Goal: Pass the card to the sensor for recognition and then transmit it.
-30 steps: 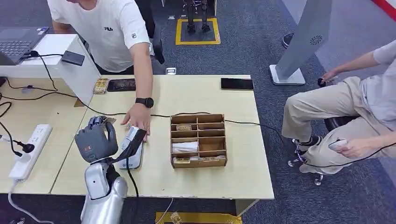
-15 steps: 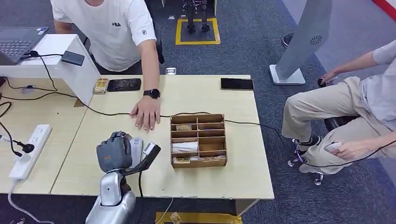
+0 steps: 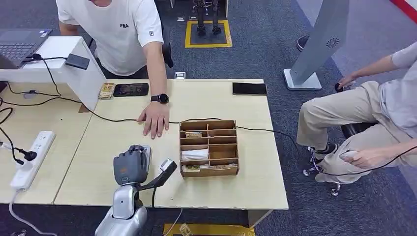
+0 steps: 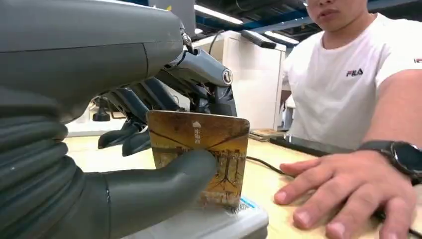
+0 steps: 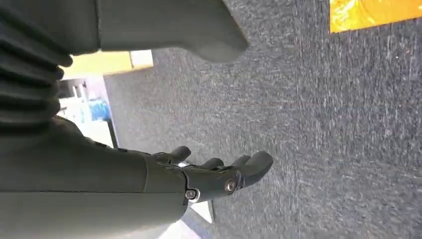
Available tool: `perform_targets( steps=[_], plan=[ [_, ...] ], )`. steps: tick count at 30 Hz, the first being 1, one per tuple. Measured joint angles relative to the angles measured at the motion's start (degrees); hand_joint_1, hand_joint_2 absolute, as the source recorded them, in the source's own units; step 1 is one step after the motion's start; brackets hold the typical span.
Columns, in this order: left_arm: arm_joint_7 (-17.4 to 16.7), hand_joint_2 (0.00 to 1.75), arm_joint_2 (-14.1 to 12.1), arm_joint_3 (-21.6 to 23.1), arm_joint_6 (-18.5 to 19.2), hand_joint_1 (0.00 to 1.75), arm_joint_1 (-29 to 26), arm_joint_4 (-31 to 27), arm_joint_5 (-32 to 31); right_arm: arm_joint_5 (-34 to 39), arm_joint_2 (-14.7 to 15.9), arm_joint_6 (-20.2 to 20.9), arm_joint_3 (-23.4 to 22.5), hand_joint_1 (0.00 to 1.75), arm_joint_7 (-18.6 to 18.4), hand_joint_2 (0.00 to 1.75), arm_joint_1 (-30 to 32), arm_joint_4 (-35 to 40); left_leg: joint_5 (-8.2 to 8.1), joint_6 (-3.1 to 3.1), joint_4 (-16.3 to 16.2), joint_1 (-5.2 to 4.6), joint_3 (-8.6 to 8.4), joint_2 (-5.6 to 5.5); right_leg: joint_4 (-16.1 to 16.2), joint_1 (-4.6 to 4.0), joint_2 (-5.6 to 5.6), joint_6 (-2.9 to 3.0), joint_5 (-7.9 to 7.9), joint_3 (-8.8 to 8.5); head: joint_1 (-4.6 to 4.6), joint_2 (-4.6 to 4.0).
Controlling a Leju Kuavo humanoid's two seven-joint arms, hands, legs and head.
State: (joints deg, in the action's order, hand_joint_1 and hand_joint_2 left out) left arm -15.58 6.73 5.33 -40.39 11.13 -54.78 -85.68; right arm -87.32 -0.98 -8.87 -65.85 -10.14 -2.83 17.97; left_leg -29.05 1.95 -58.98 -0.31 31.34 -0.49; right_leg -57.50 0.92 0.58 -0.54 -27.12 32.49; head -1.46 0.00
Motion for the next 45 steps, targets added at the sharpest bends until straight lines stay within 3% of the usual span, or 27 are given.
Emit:
perform_targets(
  steps=[9, 26, 29, 33, 38, 42, 45],
  plan=[
    [0.2, 1.75, 0.0, 0.5, 0.0, 1.75, 1.7, 4.9, 0.2, -0.6, 0.0, 0.9, -1.0, 0.0, 0.1, 0.0, 0.0, 0.3, 0.0, -0.01, 0.0, 0.0, -0.21, 0.0, 0.0, 0.0, 0.0, 0.0, 0.0, -0.2, 0.0, -0.02],
    [1.5, 1.75, 0.0, 0.9, 0.0, 1.75, 2.2, 6.0, 1.1, -0.9, 0.0, 1.2, -1.1, 0.0, 0.4, 0.0, 0.0, 1.2, 0.03, -0.03, 0.0, 0.0, -0.3, -0.02, 0.0, 0.0, -0.03, 0.0, 0.0, -0.31, 0.0, 0.0],
    [5.7, 1.75, 0.4, 0.9, -0.1, 1.75, 0.7, 1.6, 3.9, -1.0, -0.1, 1.1, -1.2, 0.0, 0.5, 0.0, 0.0, 1.2, 0.03, -0.04, 0.0, 0.0, -0.29, -0.02, 0.0, 0.0, -0.03, 0.0, 0.0, -0.29, 0.0, 0.0],
    [16.4, 1.75, 3.0, -0.8, -0.1, 1.75, -2.0, -6.1, 7.7, -1.2, -0.4, 1.1, -1.4, 0.0, 1.0, 0.0, 0.2, 1.5, 0.03, -0.03, 0.0, 0.0, -0.2, -0.03, 0.0, 0.0, -0.04, 0.0, 0.0, -0.19, -0.02, 0.0],
    [26.7, 1.75, 7.1, -3.2, 0.0, 1.75, -2.7, -14.5, 13.9, -2.0, -0.9, 1.1, -1.5, 0.0, 1.4, 0.0, 0.3, 1.8, 0.01, -0.01, 0.0, -0.01, -0.14, -0.05, 0.0, 0.01, -0.05, 0.0, 0.0, -0.16, 0.02, 0.0],
    [28.6, 1.75, 8.8, -3.3, 0.0, 1.75, -2.6, -18.9, 17.7, -2.3, -1.1, 1.1, -1.5, 0.0, 1.4, 0.0, 0.2, 1.9, 0.0, -0.01, 0.0, -0.01, -0.17, -0.03, 0.0, 0.0, -0.03, 0.0, 0.0, -0.13, -0.02, 0.0],
    [26.6, 1.75, 8.8, -2.1, 0.0, 1.75, -1.4, -20.1, 18.8, -2.8, -1.1, 0.9, -1.4, 0.0, 1.4, 0.0, 0.2, 1.9, 0.01, -0.01, 0.0, 0.0, -0.11, -0.06, 0.0, -0.02, -0.06, 0.0, 0.0, -0.08, 0.0, 0.0]
  ],
)
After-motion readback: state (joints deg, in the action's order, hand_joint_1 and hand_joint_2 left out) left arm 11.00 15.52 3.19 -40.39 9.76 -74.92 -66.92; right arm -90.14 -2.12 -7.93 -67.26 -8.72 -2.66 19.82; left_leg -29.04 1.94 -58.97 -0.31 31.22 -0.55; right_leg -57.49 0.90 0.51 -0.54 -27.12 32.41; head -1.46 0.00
